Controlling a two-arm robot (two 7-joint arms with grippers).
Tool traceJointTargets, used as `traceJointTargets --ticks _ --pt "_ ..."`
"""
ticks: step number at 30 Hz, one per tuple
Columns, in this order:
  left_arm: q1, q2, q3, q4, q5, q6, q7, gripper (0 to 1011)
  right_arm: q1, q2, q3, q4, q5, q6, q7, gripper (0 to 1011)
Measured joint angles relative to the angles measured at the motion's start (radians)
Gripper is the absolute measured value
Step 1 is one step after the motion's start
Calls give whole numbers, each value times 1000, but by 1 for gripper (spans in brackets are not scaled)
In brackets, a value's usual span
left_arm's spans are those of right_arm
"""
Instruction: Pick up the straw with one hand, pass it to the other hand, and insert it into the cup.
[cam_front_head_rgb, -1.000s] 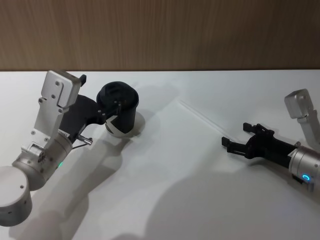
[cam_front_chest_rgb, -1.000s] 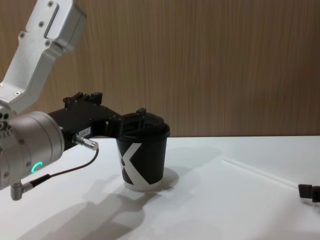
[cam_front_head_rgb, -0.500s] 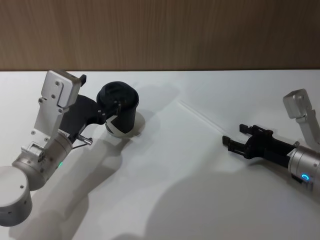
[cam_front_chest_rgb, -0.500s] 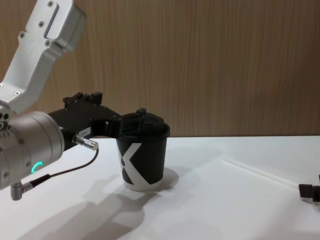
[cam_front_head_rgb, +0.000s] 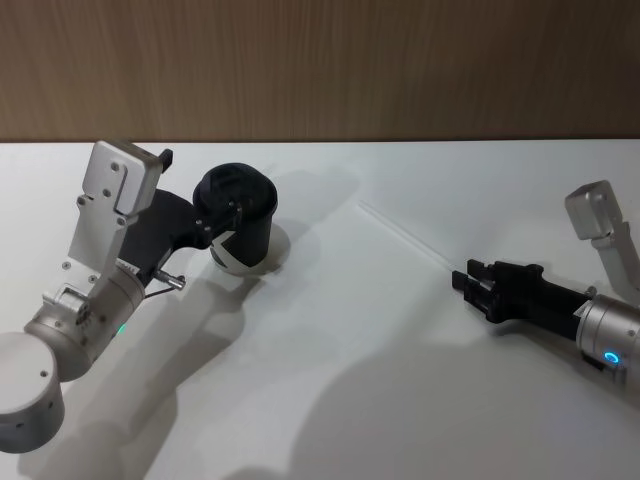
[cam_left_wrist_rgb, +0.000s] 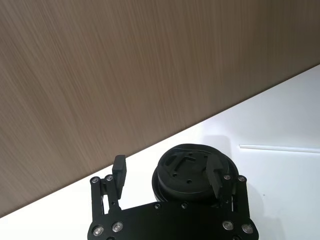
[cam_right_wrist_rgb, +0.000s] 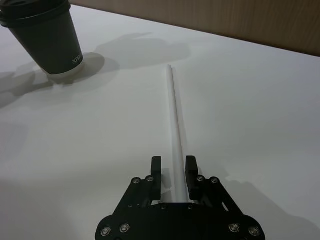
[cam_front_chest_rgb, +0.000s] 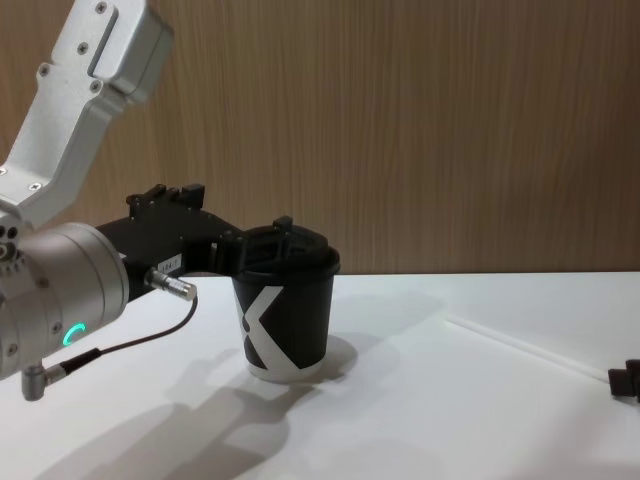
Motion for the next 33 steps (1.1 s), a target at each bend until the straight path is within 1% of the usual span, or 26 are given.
traceJointTargets --ticks 1,4,5,6,8,9,17,26,30,33 --pt "0 0 0 0 0 0 0 1003 0 1 -1 0 2 0 3 342" --pt "0 0 0 0 0 0 0 1003 1 5 -5 0 9 2 15 225" --pt "0 0 0 0 0 0 0 1002 1 6 -6 0 10 3 18 207" --pt "0 0 0 0 0 0 0 1003 1 8 -7 1 14 4 24 148" --pt "0 0 0 0 0 0 0 1003 2 10 -10 1 18 4 30 115" --pt "0 0 0 0 0 0 0 1003 2 12 -11 1 21 5 36 65" --pt "0 0 0 0 0 0 0 1003 1 21 -18 0 38 5 60 7" --pt "0 0 0 0 0 0 0 1003 -2 27 -22 -3 50 -3 70 0" --pt "0 0 0 0 0 0 0 1003 -2 27 -17 -7 61 -13 70 0" --pt "0 0 0 0 0 0 0 1002 -4 22 -2 -13 78 -28 65 0"
